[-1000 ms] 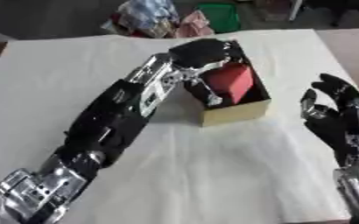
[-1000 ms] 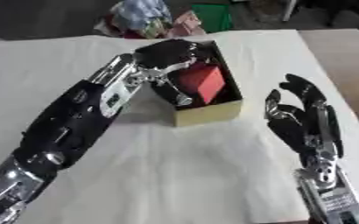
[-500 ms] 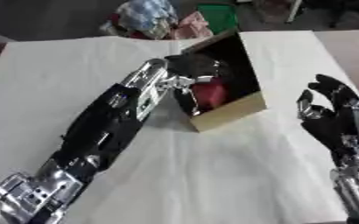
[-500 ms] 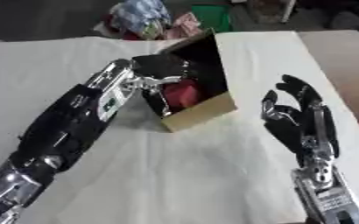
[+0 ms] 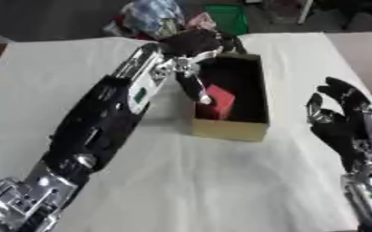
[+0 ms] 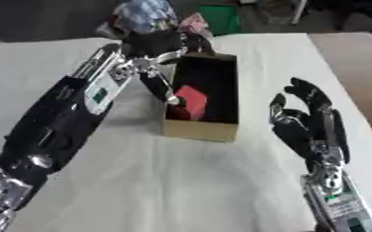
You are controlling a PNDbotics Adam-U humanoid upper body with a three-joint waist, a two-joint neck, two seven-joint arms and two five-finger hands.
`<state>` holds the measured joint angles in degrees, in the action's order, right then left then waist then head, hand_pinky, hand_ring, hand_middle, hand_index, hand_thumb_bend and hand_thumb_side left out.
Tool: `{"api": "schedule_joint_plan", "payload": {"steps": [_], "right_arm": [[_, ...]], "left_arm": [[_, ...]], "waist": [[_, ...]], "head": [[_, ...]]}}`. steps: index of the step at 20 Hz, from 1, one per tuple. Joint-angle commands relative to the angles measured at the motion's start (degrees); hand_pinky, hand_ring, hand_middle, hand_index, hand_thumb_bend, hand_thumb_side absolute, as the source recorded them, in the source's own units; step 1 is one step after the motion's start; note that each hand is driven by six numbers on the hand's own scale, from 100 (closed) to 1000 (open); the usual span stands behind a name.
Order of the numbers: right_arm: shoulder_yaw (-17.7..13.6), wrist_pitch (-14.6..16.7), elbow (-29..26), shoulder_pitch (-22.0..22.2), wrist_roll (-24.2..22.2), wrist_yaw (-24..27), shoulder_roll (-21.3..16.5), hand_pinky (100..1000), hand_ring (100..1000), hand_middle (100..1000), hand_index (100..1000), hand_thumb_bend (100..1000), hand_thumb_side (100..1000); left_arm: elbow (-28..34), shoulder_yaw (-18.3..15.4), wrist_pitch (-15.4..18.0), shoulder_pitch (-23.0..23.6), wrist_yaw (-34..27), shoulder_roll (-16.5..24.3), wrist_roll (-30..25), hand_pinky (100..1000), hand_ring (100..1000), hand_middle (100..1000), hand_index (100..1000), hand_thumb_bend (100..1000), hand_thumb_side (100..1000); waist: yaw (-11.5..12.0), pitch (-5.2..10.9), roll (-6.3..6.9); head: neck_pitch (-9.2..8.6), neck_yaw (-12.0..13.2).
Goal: Pick up objects on the table and place them in the box.
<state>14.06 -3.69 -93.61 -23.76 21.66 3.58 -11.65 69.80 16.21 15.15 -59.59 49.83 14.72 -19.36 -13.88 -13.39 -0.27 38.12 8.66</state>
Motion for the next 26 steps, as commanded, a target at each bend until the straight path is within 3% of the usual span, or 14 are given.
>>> {"api": "schedule_joint_plan", "payload": {"steps": [1,4,6,12,13,14,15,18,21,26], "right_arm": [[-0.8,0.0,-0.8,-0.4,0.4,0.0,-1.0,650,926,706,821,100,100],[-1.4,0.0,-0.9,-0.2,0.9,-0.2,-1.6,650,927,706,821,100,100],[-1.9,0.0,-1.0,-0.1,1.3,-0.3,-2.1,650,927,705,821,100,100],[-3.0,0.0,-1.4,0.3,2.4,-0.7,-3.0,650,927,705,821,100,100],[-3.1,0.0,-1.4,0.3,2.5,-0.7,-3.0,650,927,705,821,100,100],[-3.1,0.0,-1.5,0.3,2.5,-0.8,-3.1,650,928,706,822,100,100],[-3.5,0.0,-1.5,0.3,2.9,-0.8,-3.3,650,928,706,822,100,100],[-4.2,0.1,-1.7,0.5,3.8,-0.9,-4.0,649,927,705,822,100,100],[-4.9,0.2,-1.9,0.7,4.7,-1.0,-4.4,649,927,704,820,100,100],[-5.2,0.4,-2.0,1.1,5.2,-0.9,-4.4,649,927,703,820,100,100]], "left_arm": [[5.1,-2.2,-2.3,-0.8,-3.2,2.5,3.1,834,740,772,865,510,114],[9.7,-5.1,-5.1,0.9,-6.0,4.0,6.0,827,683,718,831,351,113],[12.8,-7.6,-6.2,2.6,-8.0,5.5,7.9,824,669,705,824,316,105],[22.1,-14.0,-7.1,10.5,-13.7,8.2,13.6,820,650,684,807,287,100],[23.6,-14.0,-7.7,11.3,-14.6,8.5,14.5,820,650,684,807,287,100],[25.1,-13.7,-8.5,12.1,-15.5,8.8,15.5,823,644,683,805,213,100],[26.6,-14.1,-9.4,13.1,-16.5,8.6,16.4,823,644,681,805,256,100],[31.1,-17.2,-12.3,17.5,-19.4,8.5,19.4,828,638,676,802,236,100],[31.1,-19.4,-15.1,22.1,-22.3,7.6,22.2,828,630,670,799,217,100],[32.8,-19.4,-19.9,30.0,-27.1,6.0,27.0,828,620,660,792,188,112]], "waist": [[0.5,1.23,-0.25],[1.7,1.21,-0.13],[2.7,1.27,-0.08],[5.3,1.3,0.05],[5.4,1.3,0.07],[5.5,1.23,0.1],[6.1,0.87,0.15],[8.1,0.54,0.14],[9.7,0.34,0.0],[10.1,0.34,-0.11]], "head": [[-0.33,-0.7],[-0.06,-1.6],[0.29,-2.2],[0.88,-3.1],[0.9,-3.1],[0.86,-3.1],[0.63,-3.4],[0.8,-4.2],[1.21,-4.6],[1.61,-4.6]]}}
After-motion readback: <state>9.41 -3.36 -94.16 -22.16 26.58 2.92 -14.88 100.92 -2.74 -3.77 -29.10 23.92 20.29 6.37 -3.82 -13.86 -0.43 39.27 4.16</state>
